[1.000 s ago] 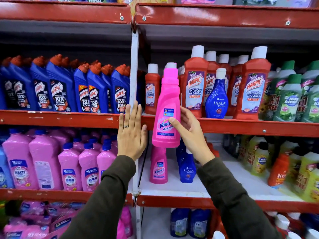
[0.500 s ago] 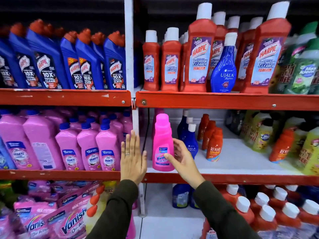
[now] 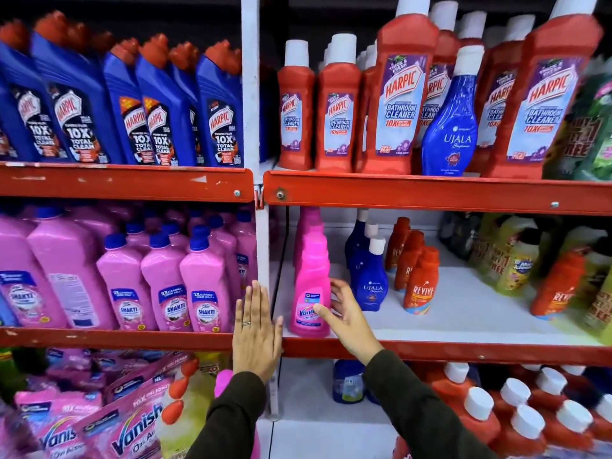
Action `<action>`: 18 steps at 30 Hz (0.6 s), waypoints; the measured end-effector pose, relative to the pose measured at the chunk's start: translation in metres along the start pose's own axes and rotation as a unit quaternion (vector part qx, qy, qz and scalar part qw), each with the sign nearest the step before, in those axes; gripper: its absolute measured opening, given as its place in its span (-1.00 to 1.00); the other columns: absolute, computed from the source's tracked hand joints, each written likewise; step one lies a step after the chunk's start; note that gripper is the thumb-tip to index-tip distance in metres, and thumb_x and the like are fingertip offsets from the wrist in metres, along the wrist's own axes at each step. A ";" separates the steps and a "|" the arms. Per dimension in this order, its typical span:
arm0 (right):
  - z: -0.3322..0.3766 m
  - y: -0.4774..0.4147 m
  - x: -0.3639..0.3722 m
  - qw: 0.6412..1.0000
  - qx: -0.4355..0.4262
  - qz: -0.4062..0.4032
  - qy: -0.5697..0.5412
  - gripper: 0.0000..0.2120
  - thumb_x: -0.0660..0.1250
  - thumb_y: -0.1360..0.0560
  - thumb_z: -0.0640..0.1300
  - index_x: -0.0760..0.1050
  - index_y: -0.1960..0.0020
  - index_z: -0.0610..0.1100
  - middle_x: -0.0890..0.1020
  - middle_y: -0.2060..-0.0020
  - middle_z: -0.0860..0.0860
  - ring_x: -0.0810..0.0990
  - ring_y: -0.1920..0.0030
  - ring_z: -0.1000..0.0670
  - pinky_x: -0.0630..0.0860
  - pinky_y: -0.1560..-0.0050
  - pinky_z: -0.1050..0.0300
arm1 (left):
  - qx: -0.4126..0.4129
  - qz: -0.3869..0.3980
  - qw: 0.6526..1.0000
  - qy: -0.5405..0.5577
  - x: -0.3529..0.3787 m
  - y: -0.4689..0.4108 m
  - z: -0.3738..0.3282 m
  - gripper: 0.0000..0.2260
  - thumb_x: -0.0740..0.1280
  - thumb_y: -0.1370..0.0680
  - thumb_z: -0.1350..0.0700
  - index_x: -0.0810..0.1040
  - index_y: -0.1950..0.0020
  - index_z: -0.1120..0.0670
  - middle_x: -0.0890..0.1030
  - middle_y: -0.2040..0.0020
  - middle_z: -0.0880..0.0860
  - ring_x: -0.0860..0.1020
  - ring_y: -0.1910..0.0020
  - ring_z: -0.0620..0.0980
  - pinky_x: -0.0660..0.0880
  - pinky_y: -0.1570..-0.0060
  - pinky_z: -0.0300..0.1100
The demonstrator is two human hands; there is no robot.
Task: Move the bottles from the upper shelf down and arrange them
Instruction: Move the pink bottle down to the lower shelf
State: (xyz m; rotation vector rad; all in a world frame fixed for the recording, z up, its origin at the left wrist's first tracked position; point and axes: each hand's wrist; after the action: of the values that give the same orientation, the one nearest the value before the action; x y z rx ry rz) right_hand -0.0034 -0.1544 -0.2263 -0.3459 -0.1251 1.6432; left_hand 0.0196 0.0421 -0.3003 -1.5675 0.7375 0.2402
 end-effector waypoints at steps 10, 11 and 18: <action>-0.006 -0.011 -0.009 0.999 0.009 0.040 -0.025 -0.52 0.38 -0.57 -0.17 0.31 -0.38 0.14 0.56 -0.26 0.14 0.62 -0.23 0.19 0.61 -0.11 0.26 | 0.010 -0.012 1.000 -0.008 0.004 0.001 0.001 -0.42 -0.16 -0.73 -0.04 -0.20 -0.67 0.20 -0.23 -0.69 0.16 -0.18 -0.69 0.04 -0.12 -0.64 0.01; -0.006 -0.011 -0.009 0.999 0.011 0.043 -0.028 -0.52 0.38 -0.57 -0.16 0.31 -0.37 0.16 0.56 -0.26 0.14 0.62 -0.23 0.17 0.61 -0.11 0.25 | 0.008 -0.010 1.000 -0.010 0.005 0.001 0.001 -0.42 -0.16 -0.73 -0.04 -0.19 -0.67 0.21 -0.22 -0.69 0.16 -0.18 -0.69 0.05 -0.13 -0.64 0.01; -0.007 -0.010 -0.010 0.998 0.003 0.047 -0.030 -0.54 0.39 -0.56 -0.11 0.32 -0.34 0.22 0.56 -0.28 0.12 0.60 -0.29 0.08 0.61 -0.12 0.23 | 0.001 0.009 1.000 -0.020 0.006 0.003 0.002 -0.42 -0.16 -0.72 -0.04 -0.19 -0.67 0.22 -0.21 -0.69 0.19 -0.16 -0.69 0.07 -0.09 -0.63 0.04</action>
State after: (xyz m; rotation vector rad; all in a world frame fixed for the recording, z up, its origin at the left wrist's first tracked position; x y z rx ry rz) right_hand 0.0089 -0.1638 -0.2291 -0.3015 -0.1514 1.7471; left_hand 0.0231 0.0426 -0.3058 -1.5503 0.7208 0.2838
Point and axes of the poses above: each hand's wrist, its own y-axis away from the middle knuckle, its own x-axis out of the palm, z = x × y
